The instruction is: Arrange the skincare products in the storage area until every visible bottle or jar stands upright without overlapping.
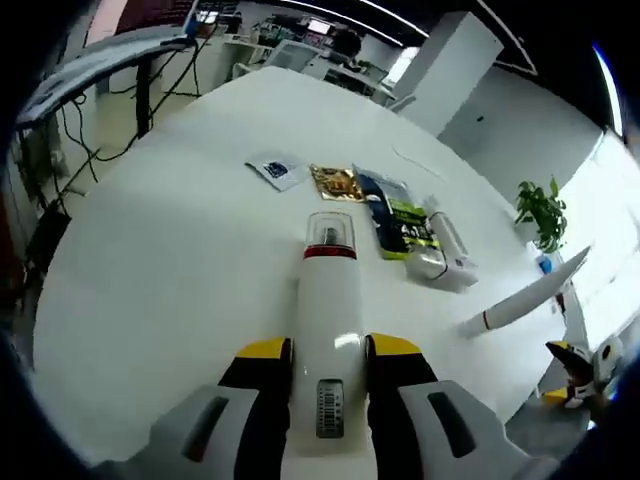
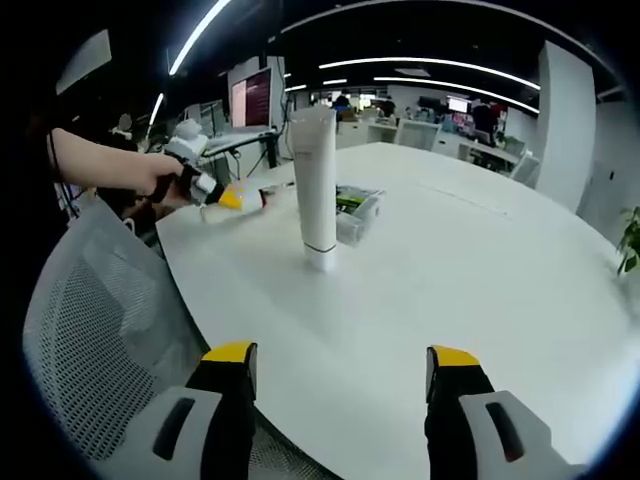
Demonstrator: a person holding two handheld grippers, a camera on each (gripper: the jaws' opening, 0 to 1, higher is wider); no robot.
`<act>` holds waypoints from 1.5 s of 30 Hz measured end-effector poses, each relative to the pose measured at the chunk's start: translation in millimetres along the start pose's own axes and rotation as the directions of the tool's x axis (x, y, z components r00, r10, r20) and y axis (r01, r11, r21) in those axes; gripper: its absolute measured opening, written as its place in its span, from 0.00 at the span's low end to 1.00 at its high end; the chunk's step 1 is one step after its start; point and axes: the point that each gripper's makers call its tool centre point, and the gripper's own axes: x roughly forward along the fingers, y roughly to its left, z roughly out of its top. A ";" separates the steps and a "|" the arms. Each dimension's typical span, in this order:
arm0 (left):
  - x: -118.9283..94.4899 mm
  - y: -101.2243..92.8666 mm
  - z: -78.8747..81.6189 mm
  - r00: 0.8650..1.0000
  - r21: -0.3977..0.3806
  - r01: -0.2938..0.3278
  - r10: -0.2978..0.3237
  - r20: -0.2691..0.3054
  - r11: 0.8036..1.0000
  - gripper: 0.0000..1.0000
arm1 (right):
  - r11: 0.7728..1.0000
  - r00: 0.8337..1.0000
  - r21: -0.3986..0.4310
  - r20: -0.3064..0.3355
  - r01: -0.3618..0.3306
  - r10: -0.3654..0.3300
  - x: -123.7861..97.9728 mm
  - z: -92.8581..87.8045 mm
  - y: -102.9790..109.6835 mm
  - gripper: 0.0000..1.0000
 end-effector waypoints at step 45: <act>26.5 -6.7 -7.5 0.923 0.515 0.049 0.158 -0.351 0.856 0.32 | 1.000 1.000 0.015 -0.011 -0.004 0.005 0.9 -3.5 1.1 0.70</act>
